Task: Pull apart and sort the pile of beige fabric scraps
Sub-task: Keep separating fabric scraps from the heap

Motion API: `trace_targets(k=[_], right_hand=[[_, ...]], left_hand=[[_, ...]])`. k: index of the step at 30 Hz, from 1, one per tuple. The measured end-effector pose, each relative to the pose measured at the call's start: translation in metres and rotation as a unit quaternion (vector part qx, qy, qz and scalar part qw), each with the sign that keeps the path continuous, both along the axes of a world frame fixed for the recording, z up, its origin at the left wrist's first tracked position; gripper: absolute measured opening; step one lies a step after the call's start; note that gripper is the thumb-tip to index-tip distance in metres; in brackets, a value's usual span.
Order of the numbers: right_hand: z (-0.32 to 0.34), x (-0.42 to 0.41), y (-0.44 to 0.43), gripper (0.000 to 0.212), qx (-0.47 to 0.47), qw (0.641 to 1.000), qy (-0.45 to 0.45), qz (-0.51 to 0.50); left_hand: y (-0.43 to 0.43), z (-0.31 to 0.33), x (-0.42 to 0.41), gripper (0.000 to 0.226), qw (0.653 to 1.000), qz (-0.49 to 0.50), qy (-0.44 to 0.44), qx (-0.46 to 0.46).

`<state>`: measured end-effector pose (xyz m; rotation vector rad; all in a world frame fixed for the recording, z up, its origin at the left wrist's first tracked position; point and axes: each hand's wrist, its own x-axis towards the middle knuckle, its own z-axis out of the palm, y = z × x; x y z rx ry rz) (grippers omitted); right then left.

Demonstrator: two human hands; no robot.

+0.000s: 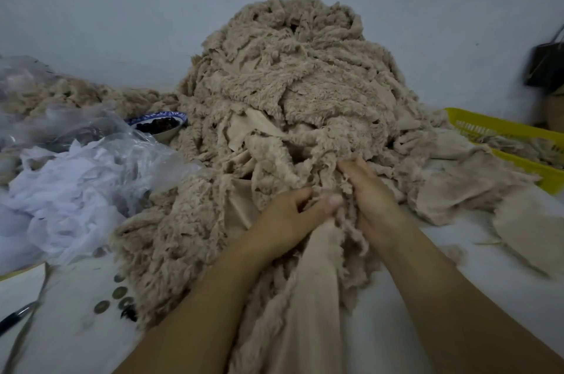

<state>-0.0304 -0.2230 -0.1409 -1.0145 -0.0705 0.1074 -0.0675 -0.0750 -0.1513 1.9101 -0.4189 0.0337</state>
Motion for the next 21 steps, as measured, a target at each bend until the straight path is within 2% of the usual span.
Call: trace_targets(k=[3,6,9,10,11,13,14,16,20,21], right_hand=[[-0.001,0.000,-0.001,0.009,-0.007,1.000,0.009,-0.015],[-0.002,0.003,-0.002,0.020,-0.054,0.995,0.018,-0.088],[-0.002,0.007,-0.006,0.030,-0.046,0.989,0.023,-0.141],[-0.001,0.007,-0.005,0.034,-0.018,0.990,0.030,-0.135],[-0.001,0.007,-0.004,0.037,0.012,0.991,0.038,-0.129],[0.001,0.003,-0.003,0.035,0.061,0.990,0.058,-0.113],[0.002,0.003,-0.005,0.030,0.074,0.989,0.073,-0.108],[0.000,0.003,-0.012,0.028,0.088,0.987,0.088,-0.101],[0.004,-0.008,-0.012,0.042,0.070,0.988,0.088,-0.109],[0.006,-0.010,-0.009,0.049,0.065,0.989,0.083,-0.104]], left_hand=[[0.001,0.003,0.002,0.025,0.995,0.047,0.048,-0.074],[0.007,0.008,0.006,0.020,0.965,0.072,0.157,-0.196],[0.009,0.012,0.011,0.023,0.945,0.081,0.184,-0.257],[0.009,0.014,0.012,0.024,0.931,0.053,0.197,-0.302],[0.009,0.017,0.012,0.024,0.903,0.001,0.225,-0.367],[0.011,0.020,0.011,0.027,0.826,-0.103,0.273,-0.481],[0.014,0.017,0.011,0.033,0.804,-0.131,0.272,-0.511],[0.021,0.015,0.010,0.039,0.793,-0.156,0.237,-0.540],[0.035,0.018,0.012,0.059,0.771,-0.186,0.195,-0.577],[0.038,0.018,0.013,0.059,0.755,-0.200,0.192,-0.595]])
